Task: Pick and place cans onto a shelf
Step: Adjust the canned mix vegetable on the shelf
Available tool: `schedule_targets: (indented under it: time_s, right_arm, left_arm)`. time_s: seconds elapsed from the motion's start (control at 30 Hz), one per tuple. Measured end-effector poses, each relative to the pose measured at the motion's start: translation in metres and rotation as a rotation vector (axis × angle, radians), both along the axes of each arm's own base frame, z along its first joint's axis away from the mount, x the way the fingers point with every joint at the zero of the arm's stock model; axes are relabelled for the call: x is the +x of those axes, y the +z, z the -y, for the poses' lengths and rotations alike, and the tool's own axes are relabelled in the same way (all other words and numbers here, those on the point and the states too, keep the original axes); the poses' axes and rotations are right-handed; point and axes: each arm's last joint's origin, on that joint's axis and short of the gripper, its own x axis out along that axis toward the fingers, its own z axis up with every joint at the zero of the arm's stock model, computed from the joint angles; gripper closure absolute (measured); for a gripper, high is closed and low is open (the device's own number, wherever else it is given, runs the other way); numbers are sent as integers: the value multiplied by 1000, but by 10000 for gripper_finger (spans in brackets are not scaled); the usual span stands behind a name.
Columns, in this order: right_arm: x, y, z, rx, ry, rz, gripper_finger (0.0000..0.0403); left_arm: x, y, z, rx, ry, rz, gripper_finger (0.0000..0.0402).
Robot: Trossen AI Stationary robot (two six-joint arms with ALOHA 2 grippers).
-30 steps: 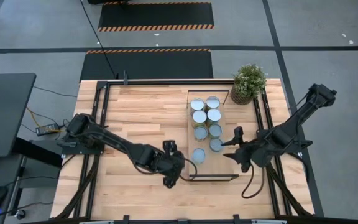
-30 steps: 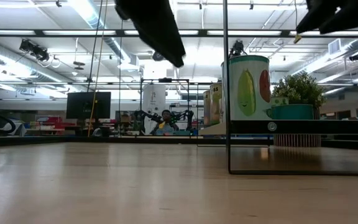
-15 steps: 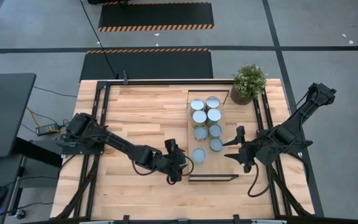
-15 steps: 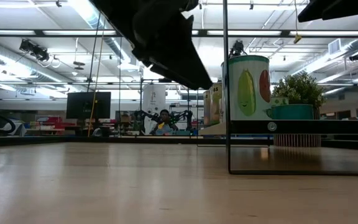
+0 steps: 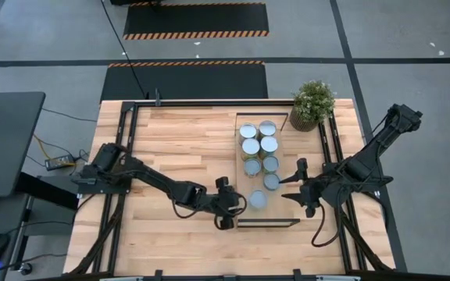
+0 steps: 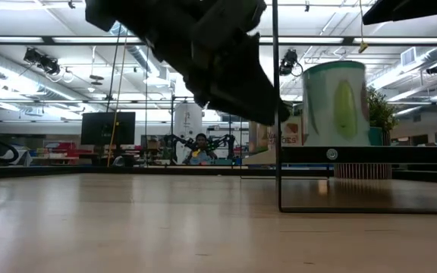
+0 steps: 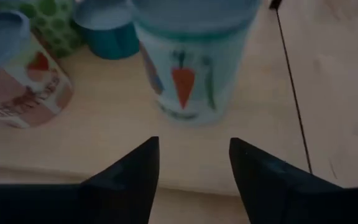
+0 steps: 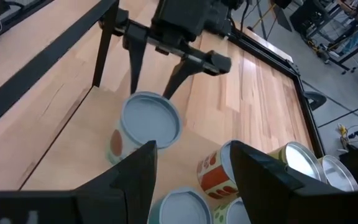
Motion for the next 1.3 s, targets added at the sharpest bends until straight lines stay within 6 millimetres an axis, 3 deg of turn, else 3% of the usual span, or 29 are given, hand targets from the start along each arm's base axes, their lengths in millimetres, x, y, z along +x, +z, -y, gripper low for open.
schedule_targets:
  time_s: [0.47, 1.07, 1.3]
  right_arm:
    - [2, 0, -2, 1, 6, 8, 193]
    - [3, 6, -2, 94, 17, -11, 193]
    - [7, 13, 1, 199, 20, -40, 193]
  left_arm:
    - [15, -18, -3, -8, -30, 66, 207]
    - [26, -27, -5, 37, -63, 156, 207]
    - [13, 4, 0, 82, -88, 131, 207]
